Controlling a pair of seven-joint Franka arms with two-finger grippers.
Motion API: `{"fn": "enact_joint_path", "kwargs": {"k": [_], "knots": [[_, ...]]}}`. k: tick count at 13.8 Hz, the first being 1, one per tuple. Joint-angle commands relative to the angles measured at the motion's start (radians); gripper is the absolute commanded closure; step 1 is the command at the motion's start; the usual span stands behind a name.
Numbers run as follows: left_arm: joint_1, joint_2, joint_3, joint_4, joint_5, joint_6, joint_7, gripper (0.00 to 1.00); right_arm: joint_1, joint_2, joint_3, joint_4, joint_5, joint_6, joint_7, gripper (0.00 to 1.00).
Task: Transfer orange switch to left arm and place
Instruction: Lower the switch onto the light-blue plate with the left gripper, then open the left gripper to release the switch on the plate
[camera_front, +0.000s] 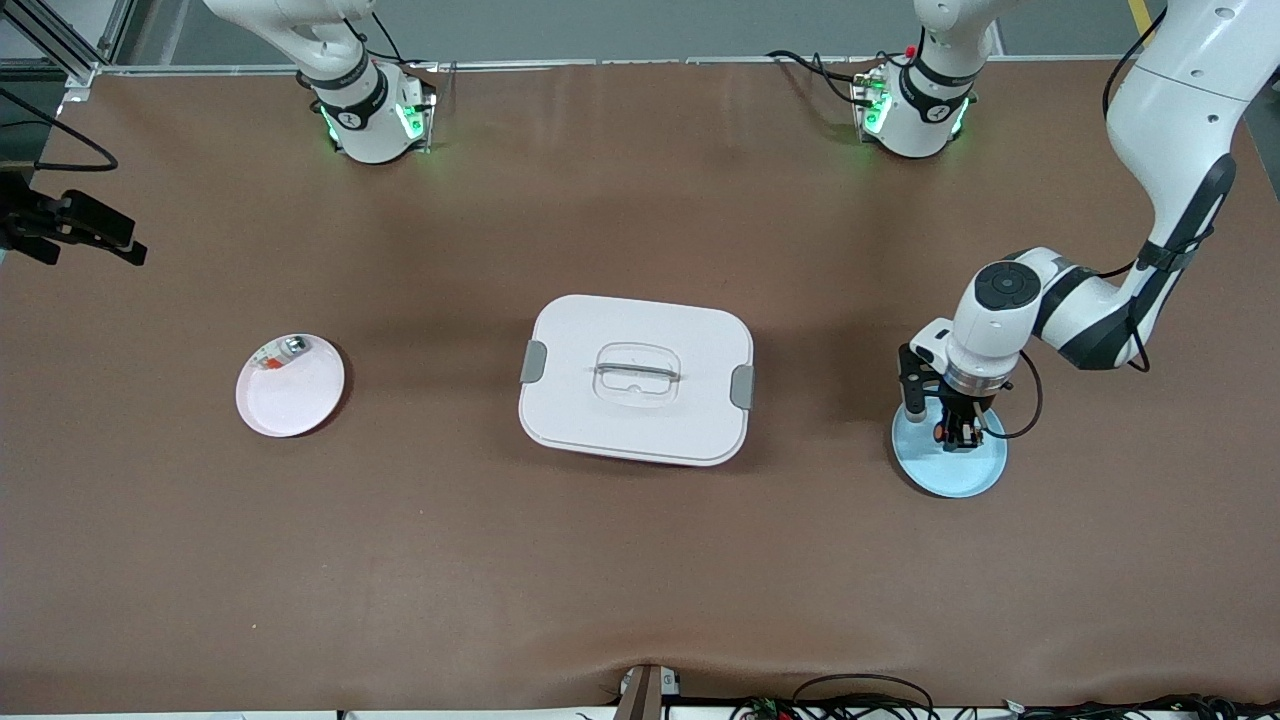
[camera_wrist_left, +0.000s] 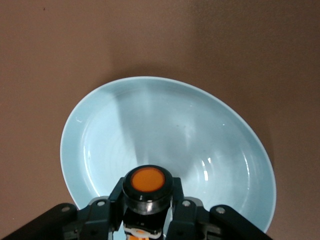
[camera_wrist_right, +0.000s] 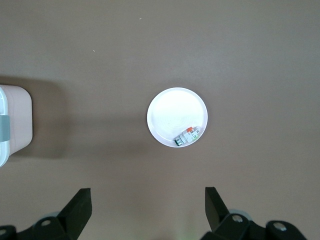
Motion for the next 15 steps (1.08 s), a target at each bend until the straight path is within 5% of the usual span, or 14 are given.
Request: {"fn": "enact_joint_path", "kwargs": {"k": [1, 5, 6, 7, 11, 15], "knots": [[0.006, 0.021, 0.000, 0.024, 0.030, -0.002, -0.017, 0.56, -0.007, -0.007, 0.010, 0.023, -0.017, -0.029, -0.007, 0.00], [0.007, 0.030, 0.005, 0.033, 0.030, -0.002, -0.017, 0.53, -0.002, -0.007, 0.010, 0.044, -0.020, -0.029, 0.001, 0.00], [0.007, 0.030, 0.005, 0.033, 0.027, -0.002, -0.019, 0.34, -0.002, -0.005, 0.009, 0.044, -0.019, -0.029, 0.001, 0.00], [0.016, 0.027, 0.005, 0.033, 0.027, -0.002, -0.022, 0.00, -0.002, -0.005, 0.009, 0.044, -0.019, -0.029, 0.001, 0.00], [0.026, -0.011, 0.000, 0.033, -0.029, -0.006, -0.019, 0.00, -0.005, -0.002, 0.007, 0.060, -0.020, -0.029, -0.002, 0.00], [0.024, -0.076, -0.029, 0.035, -0.238, -0.060, -0.019, 0.00, -0.004, -0.002, 0.007, 0.060, -0.020, -0.029, -0.001, 0.00]]}}
